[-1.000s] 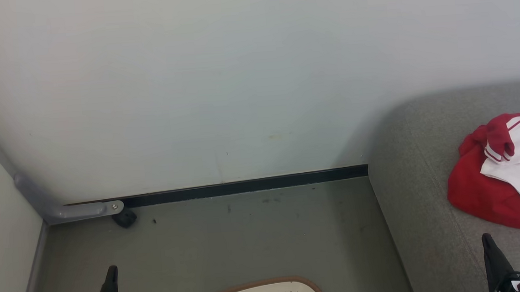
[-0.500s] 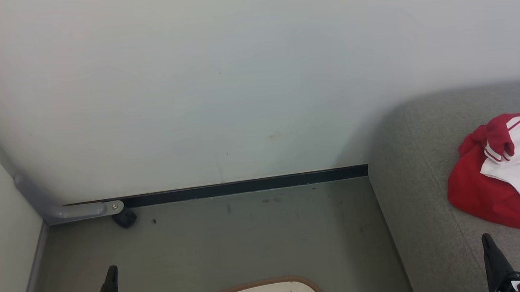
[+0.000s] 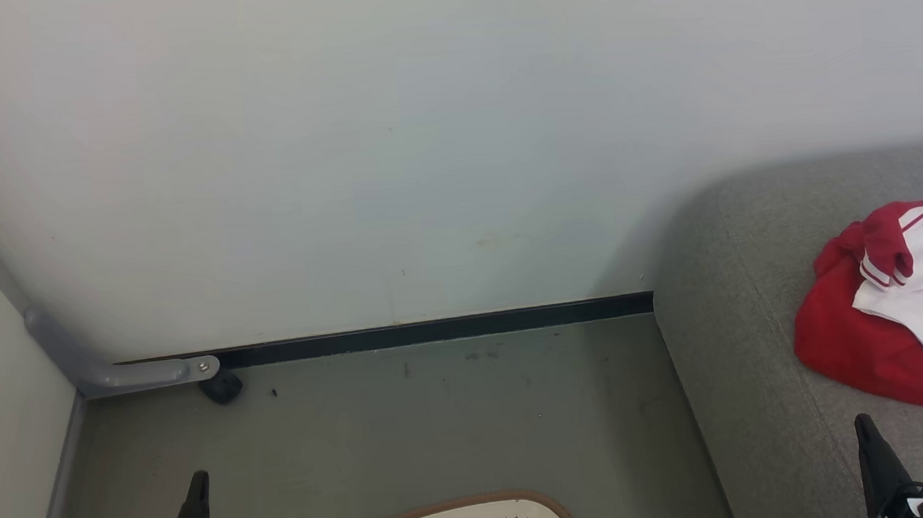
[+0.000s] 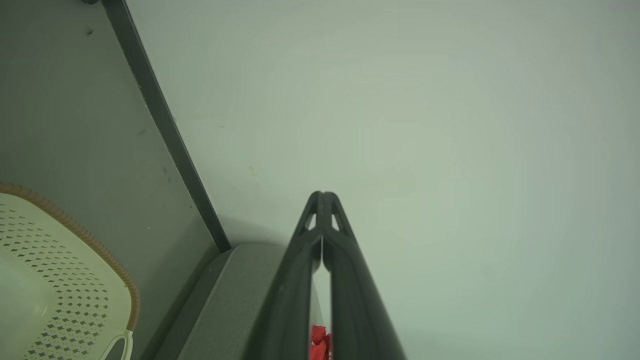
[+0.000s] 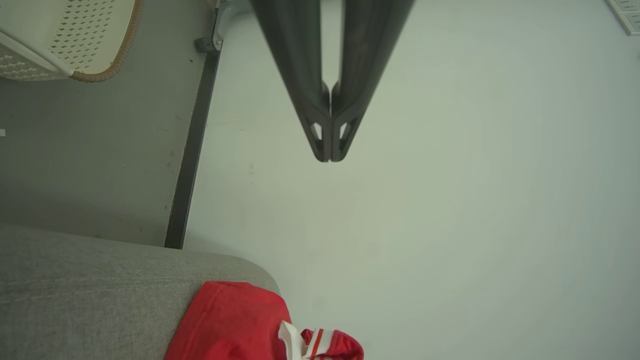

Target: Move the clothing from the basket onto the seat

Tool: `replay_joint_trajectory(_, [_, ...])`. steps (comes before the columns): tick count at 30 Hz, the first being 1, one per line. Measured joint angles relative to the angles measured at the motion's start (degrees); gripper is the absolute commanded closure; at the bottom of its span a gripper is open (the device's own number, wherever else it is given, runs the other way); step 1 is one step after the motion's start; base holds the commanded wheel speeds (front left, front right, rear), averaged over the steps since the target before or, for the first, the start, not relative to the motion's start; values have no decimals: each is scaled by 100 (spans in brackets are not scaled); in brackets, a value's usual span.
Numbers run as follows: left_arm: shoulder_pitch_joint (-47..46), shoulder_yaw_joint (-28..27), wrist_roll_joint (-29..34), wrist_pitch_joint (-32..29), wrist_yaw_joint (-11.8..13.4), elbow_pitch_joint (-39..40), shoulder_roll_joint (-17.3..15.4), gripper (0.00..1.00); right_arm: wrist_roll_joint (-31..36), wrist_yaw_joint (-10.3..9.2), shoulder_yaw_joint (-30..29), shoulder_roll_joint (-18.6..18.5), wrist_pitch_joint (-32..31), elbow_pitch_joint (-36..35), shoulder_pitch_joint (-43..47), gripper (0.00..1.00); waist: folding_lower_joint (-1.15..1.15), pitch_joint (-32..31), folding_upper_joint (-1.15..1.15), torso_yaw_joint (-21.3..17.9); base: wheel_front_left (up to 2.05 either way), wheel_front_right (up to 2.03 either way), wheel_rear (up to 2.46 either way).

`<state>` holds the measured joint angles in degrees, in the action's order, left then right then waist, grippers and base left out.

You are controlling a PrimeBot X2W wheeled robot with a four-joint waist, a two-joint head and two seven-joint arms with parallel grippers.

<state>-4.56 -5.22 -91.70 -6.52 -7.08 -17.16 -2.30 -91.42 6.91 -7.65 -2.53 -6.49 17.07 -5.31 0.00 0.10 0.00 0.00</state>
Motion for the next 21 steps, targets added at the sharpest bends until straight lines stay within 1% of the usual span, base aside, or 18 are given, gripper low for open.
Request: replay_joint_trajectory(21, [0,0,-1,0,0,0,0,100,0,0,0,1,0,-1,0,100,0,0,0,0,0,0,0])
